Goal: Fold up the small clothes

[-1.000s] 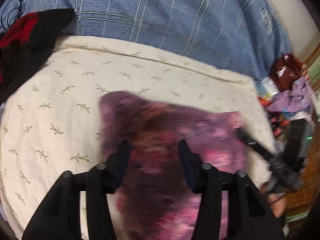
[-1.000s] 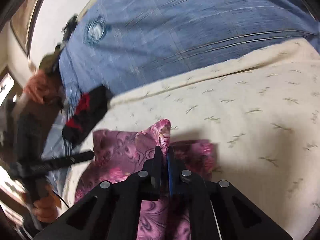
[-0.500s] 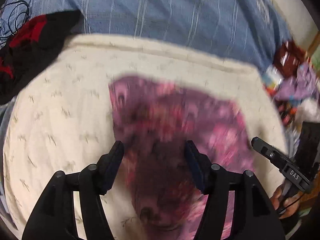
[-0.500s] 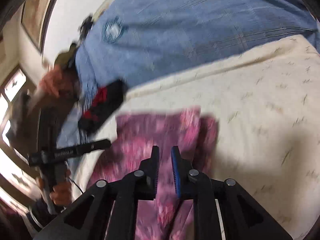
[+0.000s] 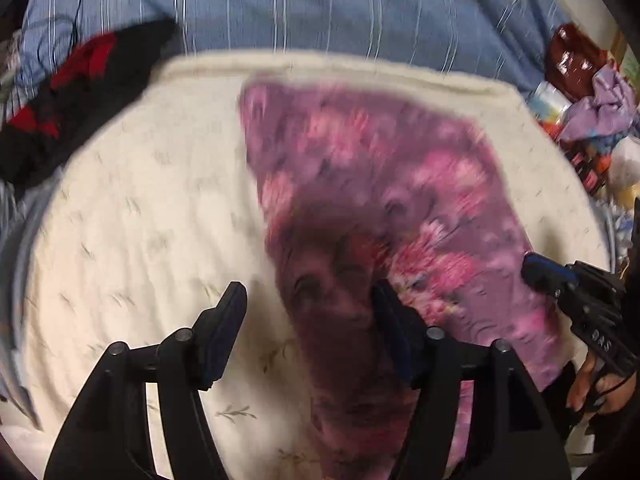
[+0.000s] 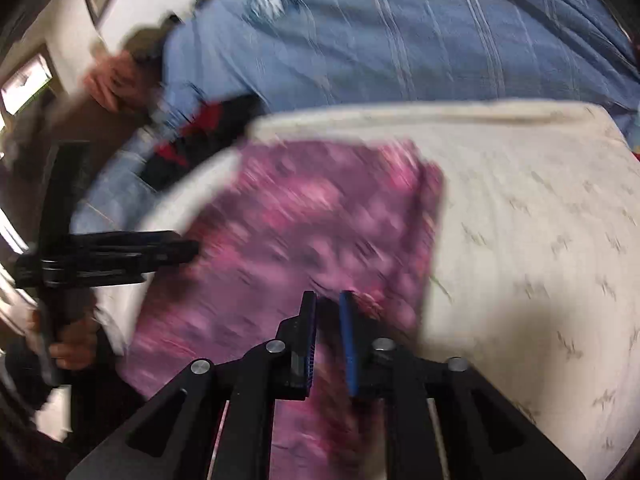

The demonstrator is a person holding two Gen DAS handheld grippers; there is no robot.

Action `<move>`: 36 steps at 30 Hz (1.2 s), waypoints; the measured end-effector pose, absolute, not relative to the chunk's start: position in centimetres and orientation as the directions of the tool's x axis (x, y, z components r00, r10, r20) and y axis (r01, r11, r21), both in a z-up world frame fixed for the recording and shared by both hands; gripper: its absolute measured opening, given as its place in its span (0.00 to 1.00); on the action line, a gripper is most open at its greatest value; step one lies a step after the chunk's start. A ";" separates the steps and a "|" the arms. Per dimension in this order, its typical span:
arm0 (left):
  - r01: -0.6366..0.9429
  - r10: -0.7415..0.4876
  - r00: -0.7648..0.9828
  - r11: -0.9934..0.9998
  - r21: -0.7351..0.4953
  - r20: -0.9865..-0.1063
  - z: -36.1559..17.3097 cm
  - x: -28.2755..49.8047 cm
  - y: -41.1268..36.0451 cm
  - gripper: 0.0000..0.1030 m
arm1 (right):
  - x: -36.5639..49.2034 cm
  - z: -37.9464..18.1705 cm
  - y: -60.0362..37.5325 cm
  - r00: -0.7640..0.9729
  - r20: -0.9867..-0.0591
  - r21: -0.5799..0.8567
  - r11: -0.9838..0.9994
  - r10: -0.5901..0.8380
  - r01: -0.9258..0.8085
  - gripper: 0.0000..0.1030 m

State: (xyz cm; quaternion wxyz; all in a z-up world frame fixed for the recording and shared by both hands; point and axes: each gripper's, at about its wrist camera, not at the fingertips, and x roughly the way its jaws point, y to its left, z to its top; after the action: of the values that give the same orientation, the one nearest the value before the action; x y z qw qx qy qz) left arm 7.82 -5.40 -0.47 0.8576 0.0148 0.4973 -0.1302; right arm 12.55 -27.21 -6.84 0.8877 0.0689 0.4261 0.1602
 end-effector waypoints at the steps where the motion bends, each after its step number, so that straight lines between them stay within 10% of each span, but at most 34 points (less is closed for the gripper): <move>1: 0.225 -0.213 0.479 0.967 -0.116 -0.851 -0.7 7.7 -5.0 0.74 | 12.5 -7.5 -27.3 0.579 -0.737 0.274 0.937 0.349 -0.216 0.07; 18: 0.242 -0.335 0.412 0.937 -0.253 -0.847 1.1 3.4 -2.6 0.73 | 8.6 -5.9 -29.9 0.562 -0.737 0.352 0.923 0.375 -0.155 0.29; 26: 0.192 -0.290 0.531 0.956 -0.221 -0.796 5.1 12.7 -4.4 0.73 | 17.3 -0.3 -27.5 0.674 -0.619 0.354 0.909 0.404 -0.219 0.29; 36: 0.093 -0.303 0.417 0.952 -0.292 -0.857 -0.6 18.5 -3.5 0.83 | 25.1 -6.3 -28.0 0.594 -0.740 0.268 0.948 0.315 -0.169 0.25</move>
State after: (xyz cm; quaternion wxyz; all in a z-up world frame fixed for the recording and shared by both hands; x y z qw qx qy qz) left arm 18.51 -3.48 -0.57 0.8359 -0.1001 0.5266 -0.1184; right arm 25.11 -28.02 -6.28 0.8888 0.0849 0.4293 0.1363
